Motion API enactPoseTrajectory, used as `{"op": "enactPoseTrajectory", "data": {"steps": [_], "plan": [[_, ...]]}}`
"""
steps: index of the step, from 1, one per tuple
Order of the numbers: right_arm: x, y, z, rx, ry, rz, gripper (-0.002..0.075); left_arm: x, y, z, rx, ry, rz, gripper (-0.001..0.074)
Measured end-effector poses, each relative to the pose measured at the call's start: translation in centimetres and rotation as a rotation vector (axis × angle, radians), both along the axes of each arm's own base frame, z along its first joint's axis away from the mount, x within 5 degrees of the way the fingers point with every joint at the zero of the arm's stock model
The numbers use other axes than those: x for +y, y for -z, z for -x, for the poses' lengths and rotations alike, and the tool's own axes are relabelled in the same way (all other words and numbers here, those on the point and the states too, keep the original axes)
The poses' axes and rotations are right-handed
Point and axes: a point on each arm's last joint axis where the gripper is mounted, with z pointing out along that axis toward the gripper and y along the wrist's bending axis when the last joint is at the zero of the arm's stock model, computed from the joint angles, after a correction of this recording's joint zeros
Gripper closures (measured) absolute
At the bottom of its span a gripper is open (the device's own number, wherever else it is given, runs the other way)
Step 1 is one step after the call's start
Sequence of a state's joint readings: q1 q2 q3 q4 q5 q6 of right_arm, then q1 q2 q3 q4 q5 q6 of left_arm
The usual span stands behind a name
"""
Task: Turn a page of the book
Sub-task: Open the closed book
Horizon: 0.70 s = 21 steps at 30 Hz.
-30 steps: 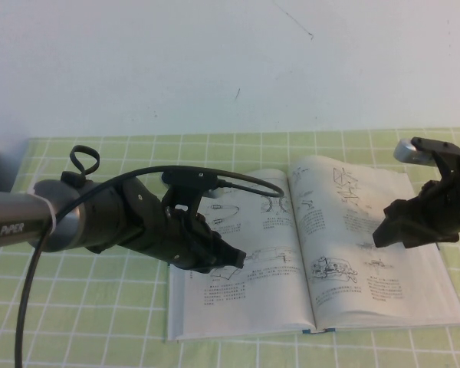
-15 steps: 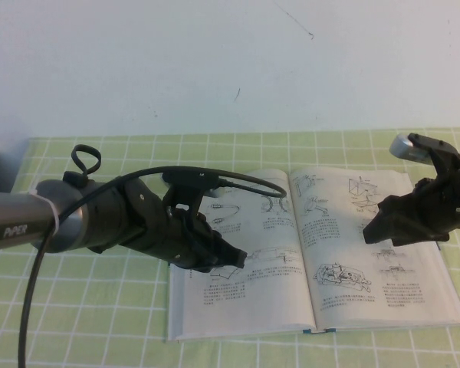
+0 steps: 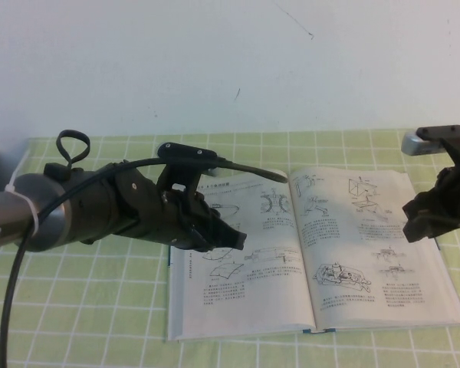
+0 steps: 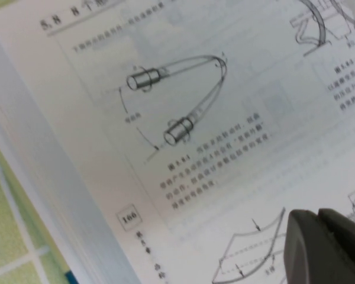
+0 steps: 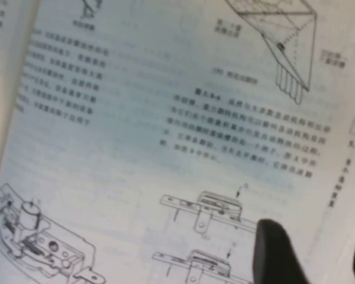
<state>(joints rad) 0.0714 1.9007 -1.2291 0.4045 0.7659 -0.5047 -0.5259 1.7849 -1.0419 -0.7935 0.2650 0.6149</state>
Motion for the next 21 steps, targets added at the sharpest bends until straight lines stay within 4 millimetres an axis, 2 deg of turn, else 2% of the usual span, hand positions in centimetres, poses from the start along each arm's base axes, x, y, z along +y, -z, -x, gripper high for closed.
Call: {"op": "enactPoseTrajectory", "data": {"steps": [7, 12, 19, 21], "plan": [[0.2, 1.5, -0.3, 0.048, 0.040, -0.022, 0.0259, -0.6, -0.6, -1.1, -0.031, -0.003, 0.016, 0.0738], [0.2, 2.1, -0.5, 0.056, 0.051, -0.029, 0.0237, -1.9, -0.3, -2.6, 0.002, 0.036, 0.029, 0.0738], [0.2, 2.1, -0.6, 0.042, 0.059, -0.029, 0.0237, -3.2, 2.9, -3.7, 0.110, 0.081, 0.008, 0.0738], [0.2, 2.1, -0.6, 0.044, 0.065, -0.030, 0.0237, -3.3, 3.0, -3.8, 0.120, 0.088, 0.008, 0.0738]]}}
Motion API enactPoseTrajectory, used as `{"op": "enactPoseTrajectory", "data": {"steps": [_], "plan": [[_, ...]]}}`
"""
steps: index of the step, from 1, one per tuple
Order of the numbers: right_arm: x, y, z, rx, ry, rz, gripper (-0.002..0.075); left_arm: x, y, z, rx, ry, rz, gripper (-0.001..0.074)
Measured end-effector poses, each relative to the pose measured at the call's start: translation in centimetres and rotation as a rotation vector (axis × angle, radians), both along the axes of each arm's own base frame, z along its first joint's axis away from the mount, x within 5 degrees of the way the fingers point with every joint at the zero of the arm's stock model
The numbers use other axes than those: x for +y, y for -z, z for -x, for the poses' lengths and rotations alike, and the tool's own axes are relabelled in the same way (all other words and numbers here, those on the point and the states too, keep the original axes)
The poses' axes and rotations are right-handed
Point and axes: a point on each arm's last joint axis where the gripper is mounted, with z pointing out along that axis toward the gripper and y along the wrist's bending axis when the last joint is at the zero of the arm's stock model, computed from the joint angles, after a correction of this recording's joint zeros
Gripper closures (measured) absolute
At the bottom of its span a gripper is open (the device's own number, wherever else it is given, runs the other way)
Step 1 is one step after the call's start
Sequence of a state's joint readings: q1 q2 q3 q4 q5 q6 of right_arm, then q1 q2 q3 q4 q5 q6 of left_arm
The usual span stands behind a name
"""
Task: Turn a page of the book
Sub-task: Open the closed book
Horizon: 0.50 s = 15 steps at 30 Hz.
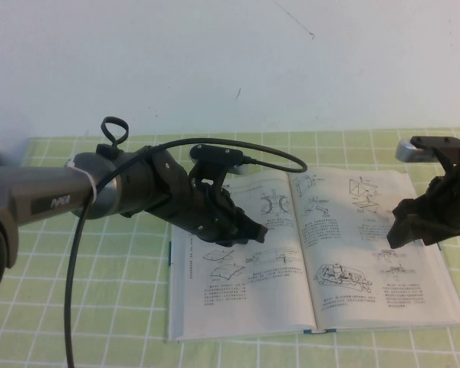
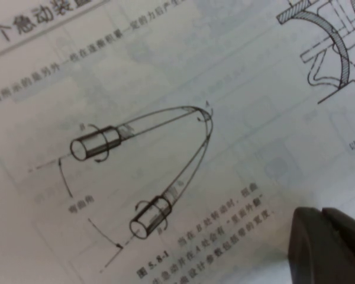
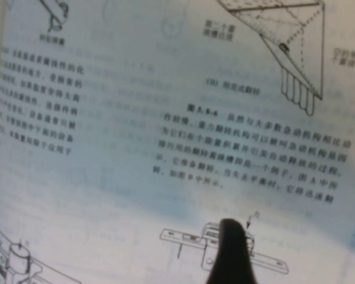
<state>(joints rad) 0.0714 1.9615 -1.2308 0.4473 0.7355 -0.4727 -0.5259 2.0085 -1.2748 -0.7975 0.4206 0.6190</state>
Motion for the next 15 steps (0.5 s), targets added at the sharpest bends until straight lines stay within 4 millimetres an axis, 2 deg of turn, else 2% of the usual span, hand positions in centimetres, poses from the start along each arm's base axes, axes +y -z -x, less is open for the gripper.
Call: {"op": "enactPoseTrajectory", "data": {"steps": [15], "plan": [[0.11, 0.79, -0.22, 0.040, 0.072, -0.021, 0.0243, -0.10, 0.13, -0.01, 0.011, 0.010, 0.000, 0.0738]]}}
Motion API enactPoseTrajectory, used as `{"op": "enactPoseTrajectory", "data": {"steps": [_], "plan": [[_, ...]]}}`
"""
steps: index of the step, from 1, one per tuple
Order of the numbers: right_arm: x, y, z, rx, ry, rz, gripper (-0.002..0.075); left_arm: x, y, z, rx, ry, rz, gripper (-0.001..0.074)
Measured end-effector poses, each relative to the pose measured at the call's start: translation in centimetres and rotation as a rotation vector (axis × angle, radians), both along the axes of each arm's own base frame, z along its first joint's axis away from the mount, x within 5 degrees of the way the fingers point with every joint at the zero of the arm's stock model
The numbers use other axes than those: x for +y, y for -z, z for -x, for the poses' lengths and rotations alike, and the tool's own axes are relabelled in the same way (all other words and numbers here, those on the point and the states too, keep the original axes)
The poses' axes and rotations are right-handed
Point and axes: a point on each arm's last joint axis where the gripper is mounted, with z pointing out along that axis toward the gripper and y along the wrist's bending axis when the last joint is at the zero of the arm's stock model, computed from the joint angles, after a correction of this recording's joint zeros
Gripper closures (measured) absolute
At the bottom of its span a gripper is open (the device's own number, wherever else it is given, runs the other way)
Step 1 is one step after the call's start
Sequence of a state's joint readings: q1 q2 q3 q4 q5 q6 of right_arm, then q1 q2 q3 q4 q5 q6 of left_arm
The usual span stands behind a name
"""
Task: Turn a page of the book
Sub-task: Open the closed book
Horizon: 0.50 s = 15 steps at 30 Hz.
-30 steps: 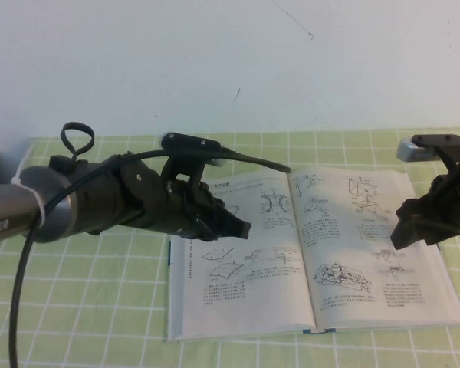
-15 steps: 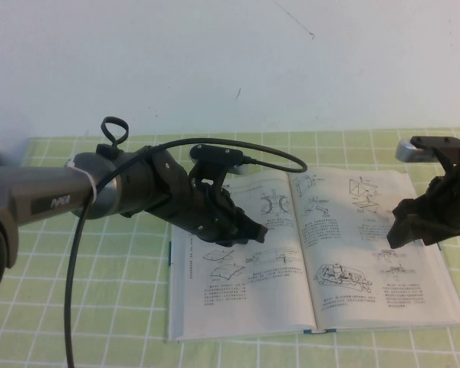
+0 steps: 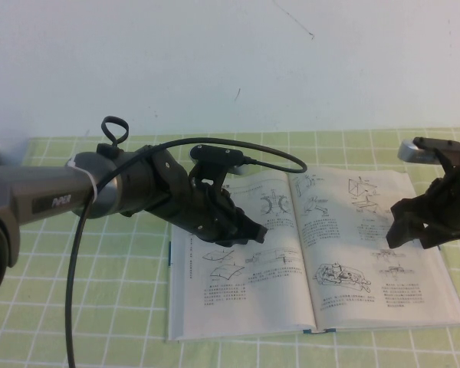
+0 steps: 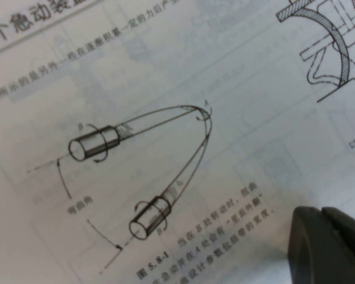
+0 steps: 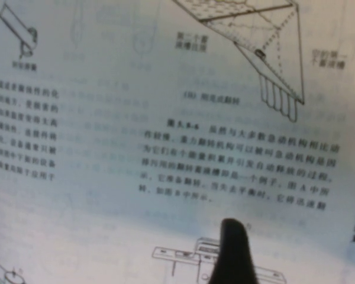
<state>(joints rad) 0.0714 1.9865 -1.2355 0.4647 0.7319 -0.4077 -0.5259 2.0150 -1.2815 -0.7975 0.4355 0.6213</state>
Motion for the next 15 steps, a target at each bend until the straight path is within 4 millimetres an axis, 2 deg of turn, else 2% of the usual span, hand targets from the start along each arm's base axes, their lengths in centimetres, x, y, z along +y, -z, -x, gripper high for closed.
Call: {"op": "enactPoseTrajectory", "data": {"steps": [15], "plan": [[1.3, -0.1, -0.5, -0.031, 0.023, -0.168, 0.0251, 0.0, 0.0, 0.0, -0.002, 0.006, -0.002, 0.0738]]}}
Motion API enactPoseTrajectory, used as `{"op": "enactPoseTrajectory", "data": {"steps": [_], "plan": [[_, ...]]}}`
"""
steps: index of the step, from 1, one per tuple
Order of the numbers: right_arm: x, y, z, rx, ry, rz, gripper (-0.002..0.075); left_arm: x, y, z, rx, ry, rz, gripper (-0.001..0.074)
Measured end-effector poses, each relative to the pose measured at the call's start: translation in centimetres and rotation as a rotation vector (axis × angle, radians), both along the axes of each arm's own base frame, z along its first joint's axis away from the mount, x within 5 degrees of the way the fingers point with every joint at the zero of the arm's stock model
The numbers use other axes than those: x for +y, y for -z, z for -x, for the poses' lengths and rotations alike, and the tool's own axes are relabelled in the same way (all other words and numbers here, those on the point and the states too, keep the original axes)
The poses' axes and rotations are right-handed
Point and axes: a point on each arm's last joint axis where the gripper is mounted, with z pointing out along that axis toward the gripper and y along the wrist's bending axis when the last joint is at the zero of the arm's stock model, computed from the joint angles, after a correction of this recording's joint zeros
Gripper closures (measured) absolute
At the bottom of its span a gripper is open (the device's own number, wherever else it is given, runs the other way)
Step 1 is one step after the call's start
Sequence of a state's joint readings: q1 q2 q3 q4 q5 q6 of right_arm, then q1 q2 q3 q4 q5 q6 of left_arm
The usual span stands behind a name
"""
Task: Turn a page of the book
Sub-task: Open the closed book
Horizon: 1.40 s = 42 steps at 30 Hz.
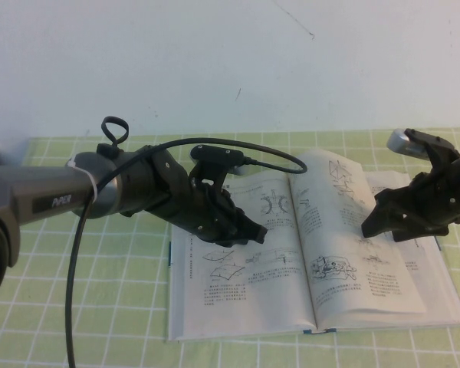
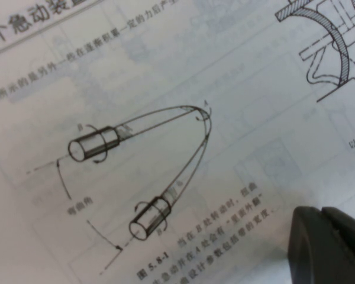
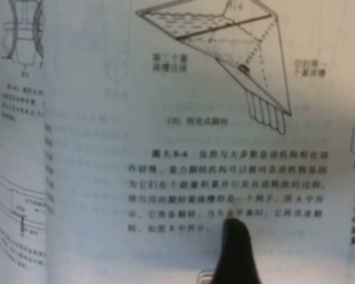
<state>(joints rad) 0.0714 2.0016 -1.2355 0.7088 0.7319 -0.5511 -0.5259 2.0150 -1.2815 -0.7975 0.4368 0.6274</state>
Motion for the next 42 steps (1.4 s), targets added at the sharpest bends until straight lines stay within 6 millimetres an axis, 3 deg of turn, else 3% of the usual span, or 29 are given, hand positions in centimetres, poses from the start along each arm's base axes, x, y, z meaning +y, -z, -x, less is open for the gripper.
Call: {"op": "enactPoseTrajectory", "data": {"steps": [14, 30, 34, 42], "plan": [[0.5, 0.6, 0.2, 0.044, -0.019, -0.054, 0.0256, 0.2, -0.6, 0.1, -0.027, 0.034, -0.023, 0.0738], [1.4, 0.5, 0.0, 0.039, -0.028, -0.179, 0.0258, 1.0, -8.6, 2.0, -0.228, 0.120, -0.001, 0.0738], [1.5, 0.4, 0.0, 0.032, -0.032, -0.199, 0.0258, -0.7, -9.8, 3.1, -0.320, 0.253, -0.074, 0.0738], [1.7, 0.3, 0.0, 0.022, -0.047, -0.221, 0.0258, -7.0, -12.8, 7.5, -0.605, 0.493, -0.283, 0.0738]]}}
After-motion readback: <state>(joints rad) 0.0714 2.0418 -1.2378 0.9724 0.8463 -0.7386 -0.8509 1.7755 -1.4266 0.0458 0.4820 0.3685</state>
